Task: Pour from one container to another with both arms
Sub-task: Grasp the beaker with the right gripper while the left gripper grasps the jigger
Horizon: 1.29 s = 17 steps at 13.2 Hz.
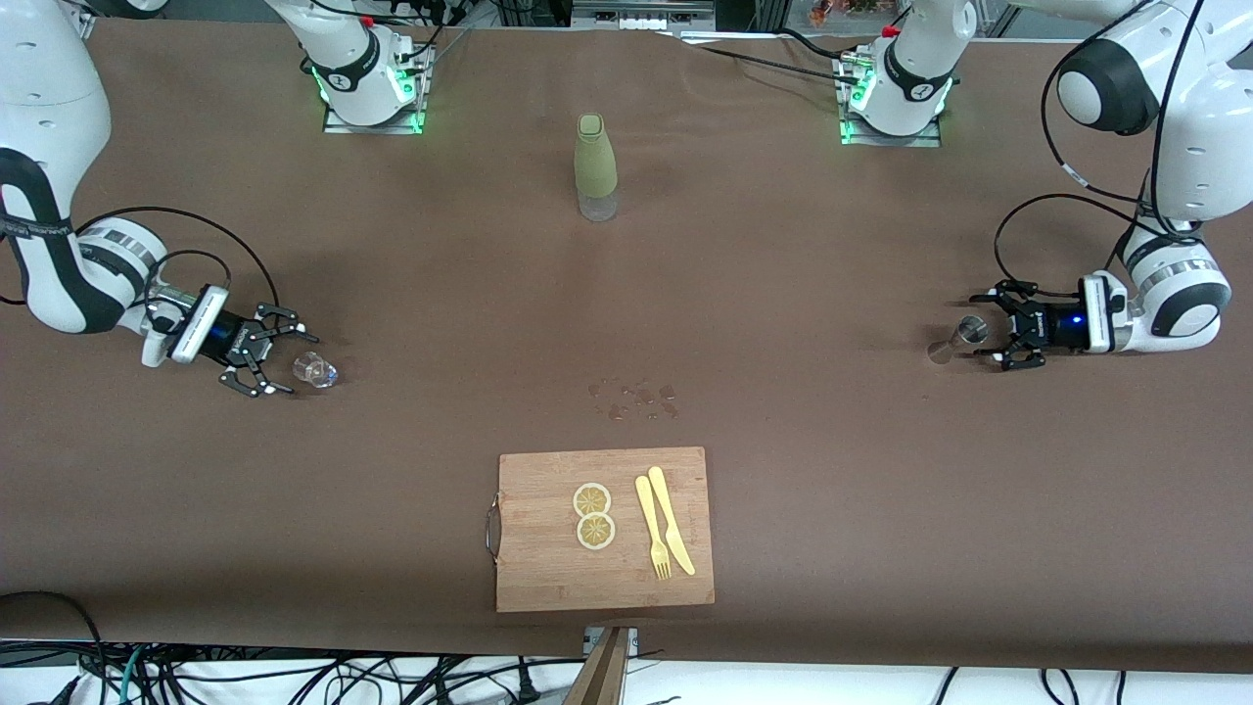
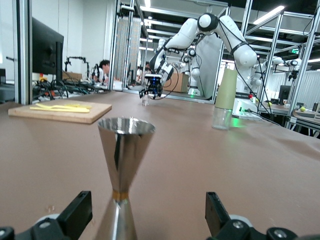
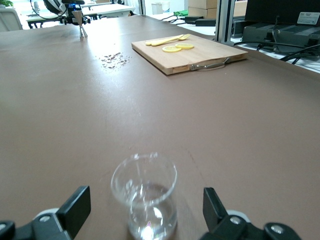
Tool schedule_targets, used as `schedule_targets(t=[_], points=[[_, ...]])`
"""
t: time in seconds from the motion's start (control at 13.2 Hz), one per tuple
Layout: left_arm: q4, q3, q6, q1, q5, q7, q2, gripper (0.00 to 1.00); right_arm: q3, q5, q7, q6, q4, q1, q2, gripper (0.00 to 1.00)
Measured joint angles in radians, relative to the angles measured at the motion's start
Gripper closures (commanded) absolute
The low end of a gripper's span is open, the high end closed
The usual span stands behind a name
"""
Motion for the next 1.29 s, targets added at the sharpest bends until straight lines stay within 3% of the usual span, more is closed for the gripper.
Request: schedule_targets(t=[0.23, 0.53, 0.61, 0.68, 0.83, 0.91, 0.98, 1.14, 1.21, 1.29], points=[[0.005, -0.005, 0.001, -0.03, -0.012, 0.002, 0.007, 0.0, 0.001, 0.065, -0.021, 0.013, -0.003, 0.039, 0.026, 0.0], [0.024, -0.003, 0.001, -0.032, -0.019, 0.002, 0.011, 0.0, 0.0, 0.076, -0.052, 0.014, -0.003, 0.041, 0.059, 0.01], [0.025, -0.003, 0.001, -0.032, -0.019, 0.002, 0.013, 0.0, 0.0, 0.076, -0.052, 0.014, -0.003, 0.041, 0.059, 0.05], [0.025, -0.003, 0.001, -0.032, -0.019, 0.003, 0.014, 0.0, 0.0, 0.077, -0.052, 0.014, -0.003, 0.041, 0.059, 0.15], [0.025, -0.003, 0.001, -0.032, -0.019, 0.004, 0.019, 0.0, 0.0, 0.077, -0.053, 0.013, -0.003, 0.041, 0.059, 0.58], [0.026, -0.004, 0.001, -0.033, -0.019, 0.004, 0.022, 0.01, 0.0, 0.078, -0.054, 0.013, -0.002, 0.041, 0.059, 0.63], [0.026, -0.007, 0.001, -0.033, -0.019, 0.004, 0.026, 0.09, 0.0, 0.079, -0.054, 0.013, 0.0, 0.041, 0.059, 0.76], [0.026, -0.008, 0.001, -0.034, -0.019, 0.005, 0.027, 0.41, 0.0, 0.081, -0.054, 0.013, 0.003, 0.041, 0.059, 0.82], [0.026, -0.008, 0.001, -0.034, -0.019, 0.005, 0.027, 0.56, 0.0, 0.082, -0.054, 0.013, 0.003, 0.041, 0.059, 0.92], [0.027, -0.008, 0.001, -0.034, -0.019, 0.005, 0.027, 0.63, 0.0, 0.085, -0.053, 0.013, 0.003, 0.041, 0.059, 0.98]])
